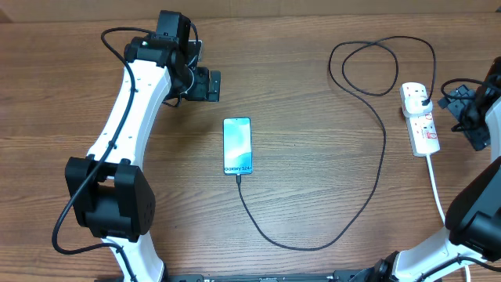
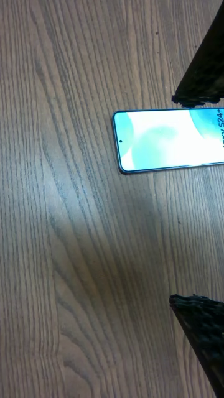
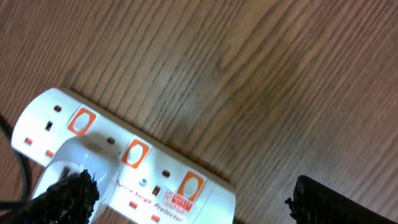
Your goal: Plug charger to phone and switch on socket
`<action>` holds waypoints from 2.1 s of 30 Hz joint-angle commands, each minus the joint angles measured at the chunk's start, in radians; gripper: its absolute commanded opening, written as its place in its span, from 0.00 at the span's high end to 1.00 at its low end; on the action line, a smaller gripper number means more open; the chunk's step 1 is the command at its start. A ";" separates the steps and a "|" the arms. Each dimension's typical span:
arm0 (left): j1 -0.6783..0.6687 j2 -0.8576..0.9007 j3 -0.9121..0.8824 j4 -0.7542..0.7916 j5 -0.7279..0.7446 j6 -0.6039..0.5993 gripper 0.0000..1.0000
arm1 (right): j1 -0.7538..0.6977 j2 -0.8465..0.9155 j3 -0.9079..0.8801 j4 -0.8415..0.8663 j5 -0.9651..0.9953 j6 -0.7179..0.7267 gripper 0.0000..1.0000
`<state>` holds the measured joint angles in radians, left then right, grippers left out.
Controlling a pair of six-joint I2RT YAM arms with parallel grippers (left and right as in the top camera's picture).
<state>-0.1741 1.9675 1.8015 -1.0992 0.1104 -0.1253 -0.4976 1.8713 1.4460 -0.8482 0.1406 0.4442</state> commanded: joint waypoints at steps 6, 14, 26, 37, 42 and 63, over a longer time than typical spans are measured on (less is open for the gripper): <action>0.008 -0.004 -0.002 0.000 -0.010 -0.010 0.00 | 0.000 -0.008 -0.137 0.118 0.023 0.000 0.00; 0.008 -0.004 -0.002 0.000 -0.010 -0.010 0.00 | 0.000 -0.008 -0.203 0.219 0.024 0.000 0.00; 0.008 -0.004 -0.002 0.000 -0.010 -0.010 0.01 | 0.000 0.017 -0.217 0.287 -0.014 0.000 0.00; 0.008 -0.004 -0.002 0.000 -0.010 -0.010 0.01 | 0.000 0.088 -0.217 0.320 -0.023 -0.001 0.00; 0.008 -0.004 -0.002 0.000 -0.011 -0.010 0.00 | 0.000 0.088 -0.217 0.324 -0.042 -0.002 0.00; 0.008 -0.004 -0.002 0.000 -0.010 -0.010 0.00 | 0.014 0.088 -0.217 0.277 -0.104 -0.014 0.00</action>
<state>-0.1741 1.9675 1.8015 -1.0992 0.1074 -0.1253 -0.4999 1.9476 1.2407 -0.5385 0.0780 0.4534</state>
